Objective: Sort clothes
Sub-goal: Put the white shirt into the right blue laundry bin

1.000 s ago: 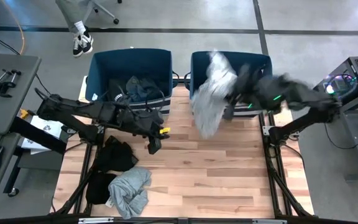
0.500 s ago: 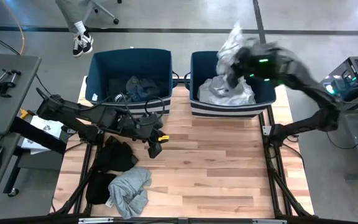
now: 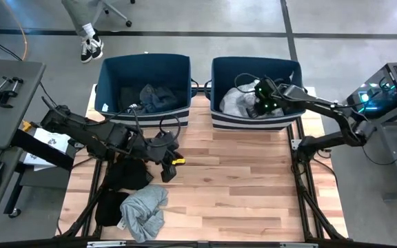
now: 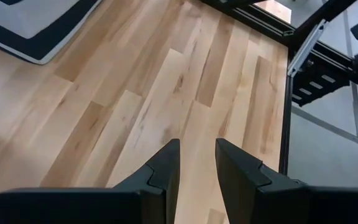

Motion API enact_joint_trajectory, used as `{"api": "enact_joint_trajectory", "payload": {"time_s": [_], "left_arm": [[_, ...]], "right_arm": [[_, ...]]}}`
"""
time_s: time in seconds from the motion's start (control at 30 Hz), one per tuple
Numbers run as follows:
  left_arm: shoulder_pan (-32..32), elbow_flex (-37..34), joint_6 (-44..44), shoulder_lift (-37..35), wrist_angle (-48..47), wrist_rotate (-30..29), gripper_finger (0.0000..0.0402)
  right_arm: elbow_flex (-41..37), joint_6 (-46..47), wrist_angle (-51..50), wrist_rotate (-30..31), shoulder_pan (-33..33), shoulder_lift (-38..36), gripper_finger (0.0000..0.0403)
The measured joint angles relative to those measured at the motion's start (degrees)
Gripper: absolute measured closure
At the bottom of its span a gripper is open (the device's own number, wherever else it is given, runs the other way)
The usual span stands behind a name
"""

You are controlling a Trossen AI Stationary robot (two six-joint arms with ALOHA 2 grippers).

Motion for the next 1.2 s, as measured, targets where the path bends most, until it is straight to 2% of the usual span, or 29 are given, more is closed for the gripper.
{"api": "enact_joint_trajectory", "payload": {"time_s": [0.17, 0.27, 0.37, 0.47, 0.53, 0.67, 0.77, 0.87, 1.1, 1.2], "left_arm": [[-0.40, 0.00, 0.02, 0.00, -0.04, 0.01, 0.0316], [-0.40, 0.00, 0.02, 0.00, -0.04, 0.01, 0.0316], [-0.40, 0.00, 0.02, 0.00, -0.04, 0.02, 0.0316], [-0.40, 0.00, 0.00, 0.00, -0.02, 0.00, 0.0316], [-0.40, 0.00, -0.02, 0.00, -0.04, 0.00, 0.0316], [-0.40, 0.00, -1.29, 0.00, -0.04, 0.00, 0.0316], [-0.40, 0.00, -2.25, 0.00, -0.03, 0.01, 0.0316], [-0.41, 0.00, -3.96, 0.00, -0.04, 0.23, 0.0316], [-2.53, 0.00, -8.47, 0.00, -0.15, 1.68, 0.0316], [-3.69, 0.00, -9.37, 0.00, -0.47, 1.51, 0.0316]], "right_arm": [[6.11, -2.84, -8.02, -6.95, -2.59, 0.25, 0.0268], [14.88, -5.53, -17.51, -8.20, -3.81, 0.25, 0.0208], [24.19, -6.11, -29.80, -8.15, -5.11, 0.25, 0.0168], [32.61, -5.23, -39.19, -7.75, -6.16, 0.22, 0.0157], [37.11, -5.07, -41.48, -5.86, -6.41, 0.16, 0.0156], [40.83, -7.43, -32.37, -3.24, -5.53, -0.65, 0.0156], [38.08, -7.95, -20.05, -4.22, -5.16, -0.97, 0.0162], [31.38, -6.18, -12.36, -4.47, -5.40, -0.35, 0.0189], [6.63, -0.45, 2.74, -5.55, -5.21, 1.89, 0.0271], [-0.96, 1.90, 10.83, -5.57, -5.74, 3.42, 0.0291]]}}
